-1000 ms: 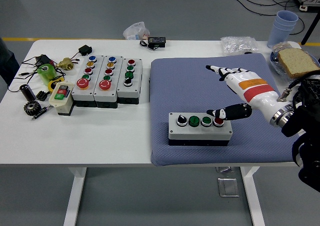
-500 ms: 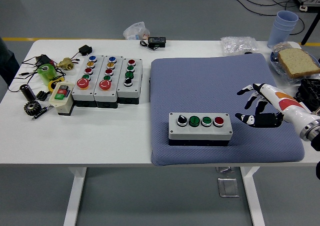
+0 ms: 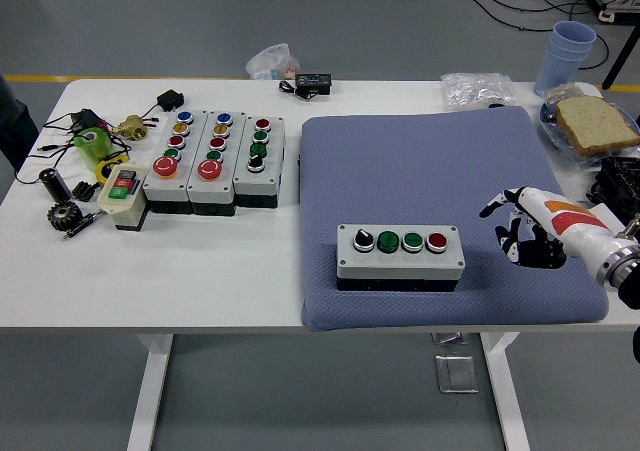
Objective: Pick up the button,place it on the desk,press the button,press the button
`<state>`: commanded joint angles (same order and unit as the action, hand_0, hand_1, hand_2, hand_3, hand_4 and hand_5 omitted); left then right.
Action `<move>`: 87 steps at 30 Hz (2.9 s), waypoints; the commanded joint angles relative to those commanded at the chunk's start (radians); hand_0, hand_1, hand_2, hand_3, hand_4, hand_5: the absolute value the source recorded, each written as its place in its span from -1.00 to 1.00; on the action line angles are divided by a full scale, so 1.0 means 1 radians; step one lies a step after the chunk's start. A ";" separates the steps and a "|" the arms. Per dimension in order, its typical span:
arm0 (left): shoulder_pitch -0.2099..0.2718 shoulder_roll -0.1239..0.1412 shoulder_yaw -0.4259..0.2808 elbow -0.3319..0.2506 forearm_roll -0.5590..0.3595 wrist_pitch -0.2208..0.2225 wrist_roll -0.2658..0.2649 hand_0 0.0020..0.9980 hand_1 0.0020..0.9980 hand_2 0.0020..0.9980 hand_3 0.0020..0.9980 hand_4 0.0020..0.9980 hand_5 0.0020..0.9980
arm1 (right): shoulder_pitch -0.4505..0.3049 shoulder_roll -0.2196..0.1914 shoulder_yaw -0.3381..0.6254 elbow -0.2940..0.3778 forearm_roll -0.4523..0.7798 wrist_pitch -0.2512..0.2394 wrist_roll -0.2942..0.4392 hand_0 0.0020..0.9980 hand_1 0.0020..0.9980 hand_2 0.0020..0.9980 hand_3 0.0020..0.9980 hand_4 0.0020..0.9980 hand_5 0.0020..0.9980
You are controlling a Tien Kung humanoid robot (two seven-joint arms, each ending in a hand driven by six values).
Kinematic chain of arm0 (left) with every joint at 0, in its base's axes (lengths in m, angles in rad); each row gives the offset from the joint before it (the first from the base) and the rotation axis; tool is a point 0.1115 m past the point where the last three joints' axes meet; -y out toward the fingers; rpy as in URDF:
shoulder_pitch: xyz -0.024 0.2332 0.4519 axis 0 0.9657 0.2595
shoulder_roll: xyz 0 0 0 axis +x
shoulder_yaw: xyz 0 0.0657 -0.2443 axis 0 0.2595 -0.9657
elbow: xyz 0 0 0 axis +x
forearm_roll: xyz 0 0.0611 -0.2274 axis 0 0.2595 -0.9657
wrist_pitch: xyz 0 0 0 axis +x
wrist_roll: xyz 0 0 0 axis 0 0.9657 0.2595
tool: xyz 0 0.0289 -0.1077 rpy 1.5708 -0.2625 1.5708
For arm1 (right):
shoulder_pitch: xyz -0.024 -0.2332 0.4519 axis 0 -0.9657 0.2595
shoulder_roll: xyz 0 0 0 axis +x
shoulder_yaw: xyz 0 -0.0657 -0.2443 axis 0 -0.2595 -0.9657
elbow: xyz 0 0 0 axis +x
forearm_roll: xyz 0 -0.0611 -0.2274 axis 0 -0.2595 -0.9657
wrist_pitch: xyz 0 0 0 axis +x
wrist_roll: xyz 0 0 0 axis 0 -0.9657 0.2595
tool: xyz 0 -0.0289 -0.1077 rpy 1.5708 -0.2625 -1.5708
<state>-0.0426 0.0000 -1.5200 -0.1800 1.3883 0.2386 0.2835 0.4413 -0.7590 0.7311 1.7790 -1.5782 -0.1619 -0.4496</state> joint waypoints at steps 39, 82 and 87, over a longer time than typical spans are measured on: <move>0.008 0.000 0.010 0.000 -0.002 -0.002 0.003 0.10 -0.16 -0.15 -0.15 -0.48 -0.16 | 0.035 0.067 -0.114 0.000 -0.146 -0.044 -0.146 -0.91 -1.00 -0.59 0.36 -0.63 -1.00; 0.014 0.000 -0.003 0.000 0.009 -0.002 0.004 0.10 -0.16 -0.15 -0.15 -0.47 -0.18 | 0.139 0.144 -0.235 0.000 -0.173 -0.081 -0.196 -0.90 -1.00 -0.60 0.23 -0.56 -1.00; 0.016 0.000 -0.004 0.000 0.013 -0.002 0.004 0.10 -0.16 -0.15 -0.15 -0.48 -0.18 | 0.128 0.137 -0.228 0.000 -0.180 -0.078 -0.196 -0.89 -1.00 -0.59 0.22 -0.54 -1.00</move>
<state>-0.0262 0.0000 -1.5242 -0.1800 1.4017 0.2363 0.2874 0.5696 -0.6220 0.5028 1.7790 -1.7585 -0.2399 -0.6454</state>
